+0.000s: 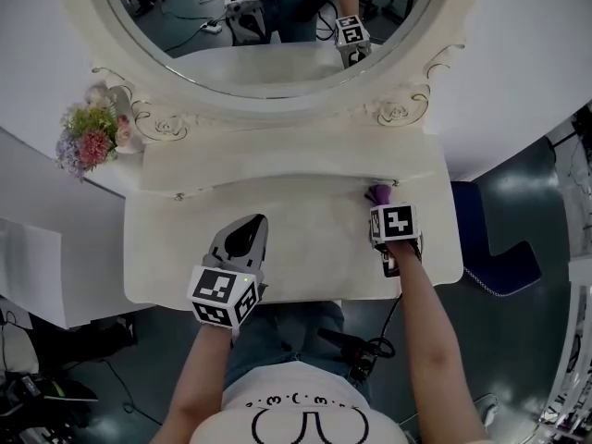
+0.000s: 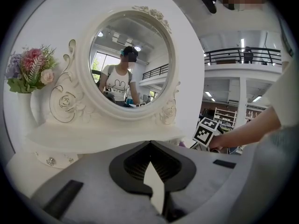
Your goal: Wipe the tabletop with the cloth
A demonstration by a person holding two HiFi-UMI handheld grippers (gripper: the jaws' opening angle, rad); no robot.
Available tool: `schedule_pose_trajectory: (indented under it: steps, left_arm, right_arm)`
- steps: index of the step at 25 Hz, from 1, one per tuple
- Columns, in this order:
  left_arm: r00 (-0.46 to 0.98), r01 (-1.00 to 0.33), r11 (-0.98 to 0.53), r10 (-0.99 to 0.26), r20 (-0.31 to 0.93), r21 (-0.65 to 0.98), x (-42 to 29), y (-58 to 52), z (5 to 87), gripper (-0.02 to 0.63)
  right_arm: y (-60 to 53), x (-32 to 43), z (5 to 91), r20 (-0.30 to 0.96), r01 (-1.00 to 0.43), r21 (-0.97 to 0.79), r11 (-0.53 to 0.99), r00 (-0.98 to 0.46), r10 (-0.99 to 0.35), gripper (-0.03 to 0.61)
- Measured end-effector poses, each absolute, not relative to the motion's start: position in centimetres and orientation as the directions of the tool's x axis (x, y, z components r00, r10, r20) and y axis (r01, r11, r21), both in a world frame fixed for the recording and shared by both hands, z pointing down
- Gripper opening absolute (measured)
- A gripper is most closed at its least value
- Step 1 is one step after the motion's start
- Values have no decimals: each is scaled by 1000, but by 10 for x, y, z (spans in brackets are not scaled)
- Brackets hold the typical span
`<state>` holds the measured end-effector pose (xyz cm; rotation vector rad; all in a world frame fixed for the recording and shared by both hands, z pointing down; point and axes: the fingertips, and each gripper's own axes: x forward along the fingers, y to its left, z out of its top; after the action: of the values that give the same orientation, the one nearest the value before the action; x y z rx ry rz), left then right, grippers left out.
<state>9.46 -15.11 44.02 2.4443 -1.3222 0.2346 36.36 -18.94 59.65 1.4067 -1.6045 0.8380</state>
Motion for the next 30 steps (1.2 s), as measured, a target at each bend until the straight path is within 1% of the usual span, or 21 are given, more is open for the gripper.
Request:
schedule_pose_trajectory:
  steps: [11, 30]
  left_arm:
    - [550, -834, -493, -776, 308, 249, 45, -143, 446, -3]
    - [587, -807, -522, -762, 275, 278, -31, -150, 448, -3]
  right_arm:
    - [-191, 315, 597, 900, -985, 50, 166, -27, -436, 67]
    - [-191, 234, 598, 900, -993, 36, 114, -17, -435, 67]
